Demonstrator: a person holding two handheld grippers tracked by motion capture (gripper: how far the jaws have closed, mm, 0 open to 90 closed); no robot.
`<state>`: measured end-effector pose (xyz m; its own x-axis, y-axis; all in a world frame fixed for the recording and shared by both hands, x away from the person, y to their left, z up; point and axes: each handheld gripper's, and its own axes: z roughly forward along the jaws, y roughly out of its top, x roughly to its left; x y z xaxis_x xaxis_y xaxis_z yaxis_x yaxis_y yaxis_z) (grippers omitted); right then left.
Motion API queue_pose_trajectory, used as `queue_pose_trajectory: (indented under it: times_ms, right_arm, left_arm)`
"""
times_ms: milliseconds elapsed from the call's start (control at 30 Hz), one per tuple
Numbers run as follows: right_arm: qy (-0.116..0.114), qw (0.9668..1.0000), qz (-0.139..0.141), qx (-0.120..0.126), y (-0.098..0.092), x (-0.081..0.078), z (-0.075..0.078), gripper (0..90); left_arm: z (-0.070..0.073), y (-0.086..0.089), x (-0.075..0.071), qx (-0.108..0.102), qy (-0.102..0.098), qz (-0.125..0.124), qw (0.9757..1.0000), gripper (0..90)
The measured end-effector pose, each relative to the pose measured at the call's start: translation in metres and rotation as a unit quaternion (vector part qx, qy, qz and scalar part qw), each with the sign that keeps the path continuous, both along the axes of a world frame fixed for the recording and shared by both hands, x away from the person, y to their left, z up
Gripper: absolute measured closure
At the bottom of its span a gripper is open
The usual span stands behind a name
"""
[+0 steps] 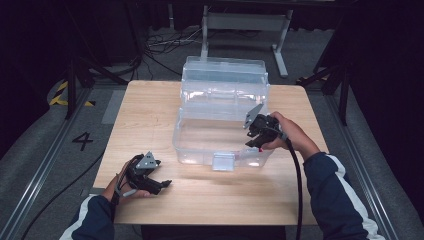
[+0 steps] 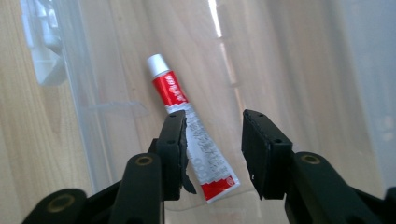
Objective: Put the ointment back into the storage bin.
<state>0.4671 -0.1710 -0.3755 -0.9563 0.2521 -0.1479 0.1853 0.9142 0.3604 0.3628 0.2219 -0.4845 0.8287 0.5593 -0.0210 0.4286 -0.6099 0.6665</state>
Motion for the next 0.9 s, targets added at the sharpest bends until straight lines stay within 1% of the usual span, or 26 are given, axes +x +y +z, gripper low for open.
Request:
queue_pose_trajectory:
  times_ms: [33,67,133,167,233,267,300,333,367,400,433,467,533,567,600,633,667,700,733,767,800,833,867,900]
  right_arm:
    - [-0.007,0.9999,-0.002,0.016,-0.005,-0.002,0.002,59.9]
    - [-0.014,0.9992,-0.007,0.038,-0.011,-0.005,0.003,58.9]
    - [-0.029,0.9966,-0.008,0.076,-0.018,-0.007,0.003,57.9]
    - [-0.036,0.9948,-0.011,0.094,-0.022,-0.01,0.002,57.3]
    - [-0.047,0.9918,-0.012,0.118,-0.027,-0.013,-0.001,56.8]
    - [-0.055,0.9902,-0.014,0.128,-0.031,-0.014,-0.002,56.0]
    - [-0.063,0.989,-0.021,0.132,-0.034,-0.014,-0.002,54.7]
    - [-0.07,0.9872,-0.028,0.14,-0.037,-0.015,-0.001,53.4]
    - [-0.07,0.9872,-0.028,0.14,-0.037,-0.015,-0.001,53.4]
    - [-0.074,0.981,-0.038,0.175,-0.046,-0.015,0.003,51.9]
    - [-0.074,0.981,-0.038,0.175,-0.046,-0.015,0.003,51.9]
    - [-0.079,0.9797,-0.039,0.18,-0.048,-0.015,0.004,51.5]
    - [-0.094,0.977,-0.042,0.187,-0.051,-0.016,0.006,50.3]
    - [-0.095,0.9737,-0.038,0.204,-0.053,-0.016,0.009,48.5]
    - [-0.095,0.9721,-0.034,0.212,-0.053,-0.017,0.01,47.6]
    - [-0.096,0.9716,-0.03,0.214,-0.053,-0.017,0.011,47.4]
    - [-0.096,0.9716,-0.03,0.214,-0.053,-0.017,0.011,47.4]
    - [-0.101,0.9712,-0.031,0.214,-0.053,-0.018,0.012,47.4]
    - [-0.112,0.9695,-0.032,0.216,-0.052,-0.018,0.015,47.4]
    - [-0.112,0.9695,-0.032,0.216,-0.052,-0.018,0.015,47.4]
    - [-0.12,0.9669,-0.032,0.223,-0.051,-0.018,0.019,47.1]
    - [-0.12,0.9669,-0.032,0.223,-0.051,-0.018,0.019,47.1]
    - [-0.113,0.9642,-0.027,0.238,-0.051,-0.017,0.023,46.2]
    - [-0.113,0.9642,-0.027,0.238,-0.051,-0.017,0.023,46.2]
  left_arm:
    - [0.002,-0.002,0.001,0.007,0.004,0.009,0.9999,16.9]
    - [0.003,-0.003,0.002,0.011,0.006,0.016,0.9998,19.2]
    - [0.004,-0.004,0.002,0.008,0.006,0.03,0.9995,24.6]
    - [0.004,-0.005,0.003,0.005,0.008,0.034,0.9994,26.0]
    - [0.004,-0.007,0.004,0.001,0.009,0.034,0.9994,26.2]
    - [0.005,-0.007,0.004,0.003,0.011,0.034,0.9994,26.4]
    - [0.006,-0.008,0.004,0.004,0.008,0.031,0.9995,26.9]
    - [0.01,-0.009,0.003,-0.006,0.004,0.031,0.9995,26.8]
    - [0.01,-0.009,0.003,-0.006,0.004,0.031,0.9995,26.7]
    - [0.017,-0.01,0.002,-0.018,-0.01,0.031,0.9993,26.8]
    - [0.017,-0.01,0.002,-0.018,-0.01,0.031,0.9993,26.8]
    - [0.021,-0.01,0.001,-0.024,-0.017,0.035,0.9989,26.8]
    - [0.03,-0.012,0.001,-0.028,-0.031,0.037,0.9984,26.9]
    - [0.043,-0.014,0.001,-0.028,-0.051,0.03,0.9979,27.0]
    - [0.05,-0.013,0.0,-0.035,-0.064,0.035,0.9967,27.2]
    - [0.057,-0.013,0.0,-0.046,-0.072,0.039,0.9956,28.4]
    - [0.057,-0.013,0.0,-0.046,-0.072,0.039,0.9956,30.2]
    - [0.063,-0.013,0.0,-0.048,-0.08,0.039,0.9949,30.2]
    - [0.074,-0.015,0.0,-0.049,-0.084,0.031,0.9947,30.9]
    - [0.074,-0.015,0.0,-0.049,-0.084,0.031,0.9947,31.1]
    - [0.08,-0.016,-0.001,-0.049,-0.089,0.022,0.9945,31.9]
    - [0.083,-0.017,-0.002,-0.051,-0.092,0.017,0.9943,31.9]
    - [0.09,-0.022,-0.003,-0.054,-0.102,-0.003,0.9933,33.2]
    - [0.09,-0.022,-0.003,-0.054,-0.102,-0.003,0.9933,33.7]
